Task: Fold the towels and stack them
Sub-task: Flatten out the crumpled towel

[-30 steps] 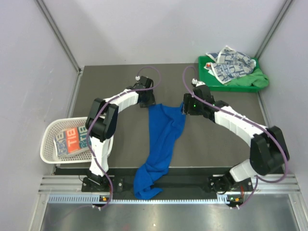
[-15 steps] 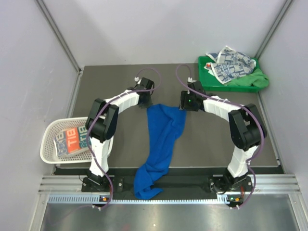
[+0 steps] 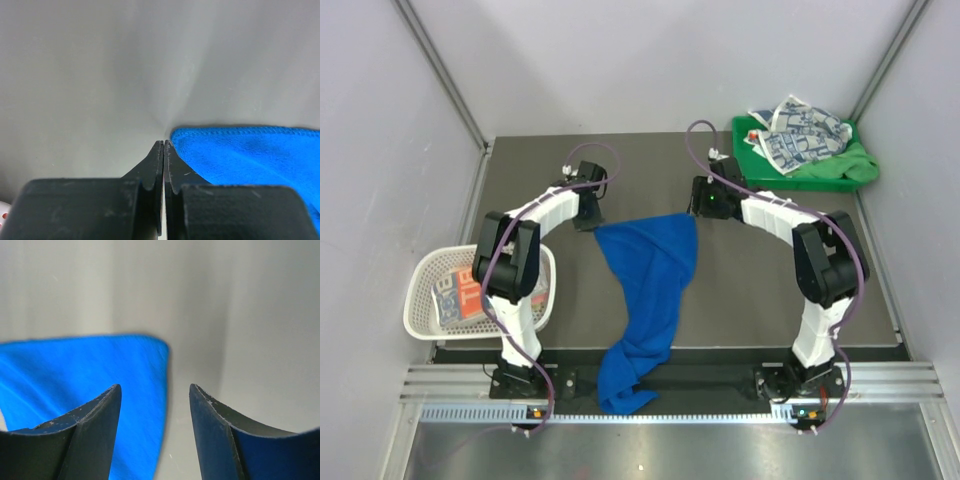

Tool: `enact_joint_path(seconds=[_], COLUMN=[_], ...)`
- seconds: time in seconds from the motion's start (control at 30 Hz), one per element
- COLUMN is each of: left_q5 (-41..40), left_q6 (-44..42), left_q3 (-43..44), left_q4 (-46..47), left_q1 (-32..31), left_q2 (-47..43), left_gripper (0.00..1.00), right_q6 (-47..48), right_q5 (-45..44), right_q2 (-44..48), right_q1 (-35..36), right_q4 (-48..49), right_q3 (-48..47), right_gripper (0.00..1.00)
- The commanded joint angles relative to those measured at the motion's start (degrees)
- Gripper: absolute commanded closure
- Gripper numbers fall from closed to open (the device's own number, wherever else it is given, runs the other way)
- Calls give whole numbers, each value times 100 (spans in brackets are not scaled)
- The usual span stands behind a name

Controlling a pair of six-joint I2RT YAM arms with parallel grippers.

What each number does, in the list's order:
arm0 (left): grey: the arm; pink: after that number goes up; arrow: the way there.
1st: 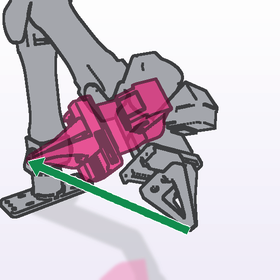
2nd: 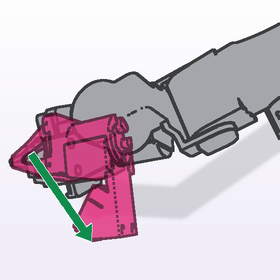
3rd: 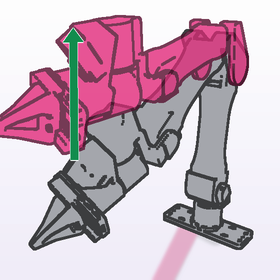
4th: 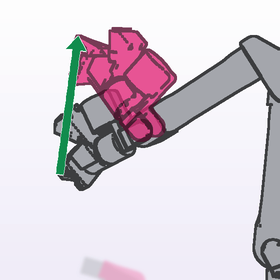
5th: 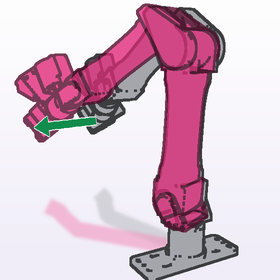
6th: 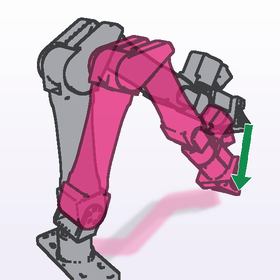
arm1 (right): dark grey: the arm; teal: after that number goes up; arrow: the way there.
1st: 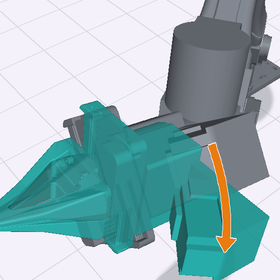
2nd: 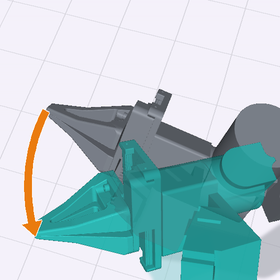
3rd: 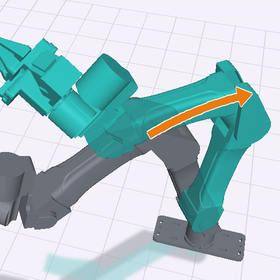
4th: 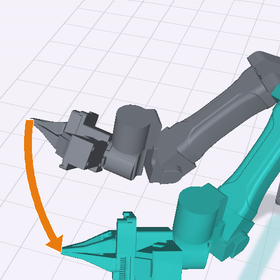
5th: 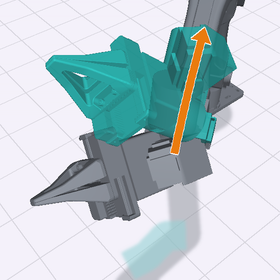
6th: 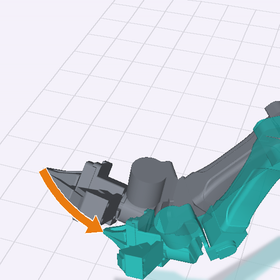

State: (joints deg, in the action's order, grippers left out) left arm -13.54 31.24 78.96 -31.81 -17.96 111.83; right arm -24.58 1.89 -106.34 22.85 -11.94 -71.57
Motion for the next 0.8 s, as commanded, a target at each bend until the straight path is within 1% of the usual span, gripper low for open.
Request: enact_joint_path(seconds=[0.0, 0.1, 0.13, 0.17, 0.2, 0.3, 0.33, 0.37, 0.4, 0.43, 0.47, 0.57, 0.6, 0.63, 0.77], left_q5=[114, 211, 238, 255, 282, 475, 536, 580, 615, 677, 799, 748, 721, 695, 511], left_q6=[-180, -206, -206, -206, -206, -206, -180, -145, -110, -75, 4, 197, 250, 294, 627], left_q3=[14, 32, 32, 23, 14, -29, -56, -126, -152, -196, -214, -345, -390, -486, -680], left_q4=[-105, -114, -106, -115, -115, -71, -45, 43, 52, 78, 105, 140, 166, 175, 289], left_q1=[-15, -15, -6, -15, -6, -15, -15, -15, -15, -15, -15, -15, -15, -15, -59], left_q2=[-250, -206, -197, -205, -206, -258, -284, -346, -372, -390, -416, -486, -513, -522, -548], left_gripper=[100, 100, 100, 100, 100, 100, 95, 82, 75, 71, 64, 58, 54, 51, 47], right_q6=[155, 523, 707, 787, 875, 1042, 1051, 1060, 1052, 1078, 1087, 1122, 1131, 1165, 1192], right_q5=[127, 32, -56, -109, -301, -453, -427, -383, -330, -338, -365, -277, -268, -259, -303], right_q2=[-298, -641, -764, -1009, -1107, -1187, -1161, -1100, -1082, -1047, -1037, -994, -985, -1002, -1134], right_q1=[-9, 61, 88, 88, 79, 88, 88, 97, 97, 123, 123, 149, 167, 193, 255], right_q4=[158, 52, -244, -438, -658, -748, -730, -696, -652, -651, -660, -642, -642, -642, -695], right_q3=[-559, -1006, -1182, -1549, -1666, -1720, -1668, -1580, -1544, -1518, -1492, -1413, -1404, -1395, -1439], right_gripper=[43, 43, 44, 45, 45, 45, 45, 45, 45, 45, 45, 46, 46, 46, 47])
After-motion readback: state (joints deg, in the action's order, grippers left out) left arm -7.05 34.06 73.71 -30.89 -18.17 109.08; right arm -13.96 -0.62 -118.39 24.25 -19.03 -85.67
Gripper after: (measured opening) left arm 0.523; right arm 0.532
